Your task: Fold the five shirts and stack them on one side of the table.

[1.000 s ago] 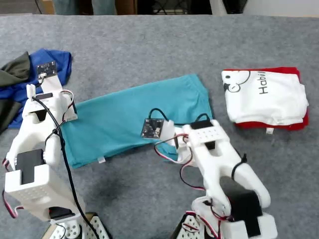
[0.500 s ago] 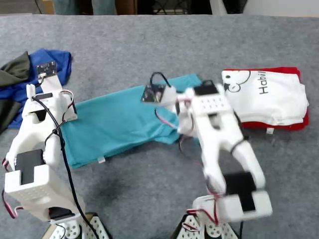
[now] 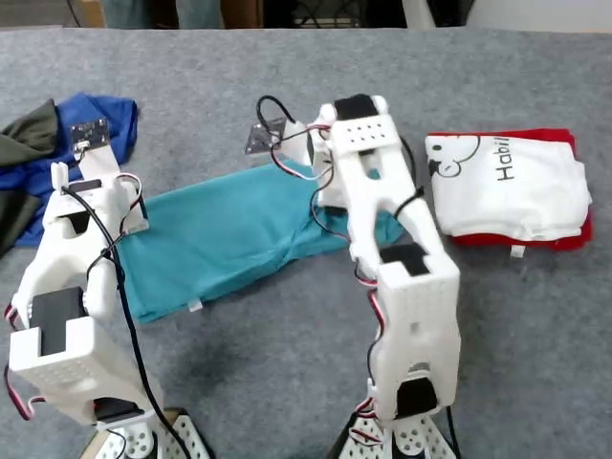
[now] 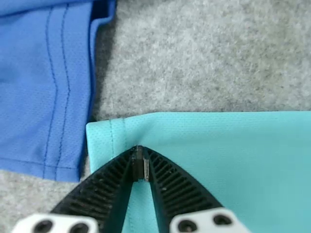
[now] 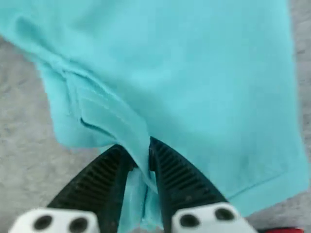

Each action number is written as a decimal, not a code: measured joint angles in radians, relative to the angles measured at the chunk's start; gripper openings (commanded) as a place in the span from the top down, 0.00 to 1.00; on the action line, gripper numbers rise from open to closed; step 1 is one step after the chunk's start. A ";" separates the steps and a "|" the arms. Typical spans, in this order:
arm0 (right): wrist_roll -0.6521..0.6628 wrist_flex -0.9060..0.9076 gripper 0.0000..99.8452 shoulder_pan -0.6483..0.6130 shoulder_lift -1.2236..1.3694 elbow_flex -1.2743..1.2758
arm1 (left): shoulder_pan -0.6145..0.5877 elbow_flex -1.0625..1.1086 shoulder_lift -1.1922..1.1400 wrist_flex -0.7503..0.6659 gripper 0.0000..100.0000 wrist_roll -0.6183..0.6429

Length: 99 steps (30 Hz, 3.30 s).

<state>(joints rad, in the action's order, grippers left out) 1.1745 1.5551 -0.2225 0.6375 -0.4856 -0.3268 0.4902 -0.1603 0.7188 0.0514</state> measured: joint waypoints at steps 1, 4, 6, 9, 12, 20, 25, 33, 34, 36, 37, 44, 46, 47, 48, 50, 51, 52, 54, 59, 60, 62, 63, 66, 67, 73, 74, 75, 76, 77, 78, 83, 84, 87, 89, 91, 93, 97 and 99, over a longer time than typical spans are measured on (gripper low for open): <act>0.000 0.000 0.76 0.000 0.020 -0.034 | 0.000 0.002 0.000 -0.002 0.97 0.000; 0.000 0.041 0.67 0.000 0.035 -0.106 | -0.002 0.002 0.000 -0.003 0.97 0.000; 0.000 0.107 0.68 0.000 0.035 -0.161 | -0.002 0.002 0.000 -0.003 0.97 0.000; -0.003 0.184 0.72 0.000 0.034 -0.238 | -0.002 0.002 0.000 -0.003 0.97 0.000; -0.074 0.199 0.81 0.002 0.006 -0.252 | -0.002 0.002 0.000 -0.003 0.97 0.000; -0.316 0.201 0.93 0.015 -0.308 -0.017 | -0.002 0.002 0.002 -0.003 0.97 0.000; -0.503 0.192 0.93 0.018 -0.489 0.282 | -0.002 0.002 0.002 -0.003 0.97 0.000; -0.591 0.100 0.93 0.176 -0.597 0.595 | -0.002 0.003 0.002 -0.005 0.97 0.000; -0.591 0.120 0.93 0.215 -0.612 0.617 | -0.002 0.003 0.002 -0.005 0.97 0.000; -0.591 0.152 0.93 0.290 -0.652 0.663 | -0.002 0.003 0.002 -0.005 0.97 0.000; -0.591 0.158 0.93 0.327 -0.678 0.692 | -0.002 0.003 0.002 -0.005 0.97 0.000; -0.431 0.172 0.93 0.549 -0.904 0.974 | -0.002 0.003 0.002 -0.005 0.97 0.000; -0.336 0.146 0.93 0.637 -0.988 1.092 | -0.002 0.003 0.002 -0.005 0.97 0.000; -0.287 0.118 0.93 0.675 -1.036 1.152 | -0.002 0.003 0.002 -0.005 0.97 0.000; -0.242 0.084 0.93 0.717 -1.088 1.212 | -0.002 0.003 0.002 -0.005 0.97 0.000; -0.181 0.006 0.93 0.801 -1.191 1.329 | -0.002 0.011 0.003 -0.009 0.97 -0.002; -0.163 -0.037 0.93 0.829 -1.241 1.389 | -0.002 0.012 0.005 -0.011 0.97 -0.002; -0.153 -0.074 0.93 0.842 -1.286 1.448 | -0.002 0.014 0.005 -0.011 0.97 -0.002; -0.143 -0.129 0.93 0.848 -1.353 1.548 | -0.002 0.015 0.005 -0.011 0.97 -0.002; -0.192 -0.175 0.93 0.792 -1.381 1.629 | -0.002 0.015 0.005 -0.012 0.97 -0.002; -0.209 -0.193 0.93 0.776 -1.381 1.636 | -0.002 0.015 0.005 -0.012 0.97 -0.002; -0.229 -0.232 0.93 0.760 -1.372 1.648 | -0.002 0.015 0.005 -0.012 0.97 -0.002; -0.232 -0.244 0.93 0.753 -1.364 1.654 | -0.002 0.015 0.005 -0.012 0.97 -0.002; -0.239 -0.265 0.93 0.746 -1.350 1.656 | -0.002 0.015 0.005 -0.012 0.97 -0.002; -0.241 -0.269 0.93 0.746 -1.349 1.656 | -0.002 0.015 0.005 -0.012 0.97 -0.002; -0.241 -0.275 0.93 0.746 -1.347 1.656 | -0.002 0.015 0.005 -0.012 0.97 -0.002; -0.241 -0.275 0.93 0.746 -1.347 1.656 | -0.002 0.015 0.005 -0.012 0.97 -0.002; -0.241 -0.275 0.93 0.746 -1.347 1.656 | -0.002 0.015 0.005 -0.012 0.97 -0.002; -0.241 -0.275 0.93 0.746 -1.347 1.656 | -0.002 0.015 0.005 -0.012 0.97 -0.002; -0.241 -0.275 0.93 0.746 -1.347 1.656 | -0.002 0.015 0.005 -0.012 0.97 -0.002; -0.241 -0.275 0.93 0.746 -1.347 1.656 | -0.002 0.015 0.005 -0.012 0.97 -0.002; -0.241 -0.278 0.93 0.746 -1.347 1.656 | -0.002 0.015 0.005 -0.012 0.97 -0.002; -0.241 -0.278 0.93 0.746 -1.347 1.656 | -0.002 0.015 0.005 -0.012 0.97 -0.002; -0.241 -0.302 0.93 0.746 -1.347 1.656 | -0.002 0.015 0.005 -0.012 0.97 -0.002; -0.241 -0.305 0.93 0.746 -1.347 1.656 | -0.002 0.015 0.005 -0.012 0.97 -0.002; -0.241 -0.305 0.93 0.746 -1.347 1.656 | -0.002 0.015 0.005 -0.012 0.97 -0.002; -0.241 -0.305 0.93 0.746 -1.347 1.656 | -0.002 0.015 0.005 -0.012 0.97 -0.002; -0.311 -0.305 0.93 0.692 -1.347 1.656 | -0.002 0.015 0.005 -0.012 0.97 -0.002; -0.382 -0.305 0.93 0.637 -1.347 1.656 | -0.002 0.015 0.005 -0.012 0.97 -0.002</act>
<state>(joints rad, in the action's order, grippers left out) 0.7925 1.2497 0.4143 -0.7096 1.1699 -0.3284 0.5056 -0.1557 0.7066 0.0499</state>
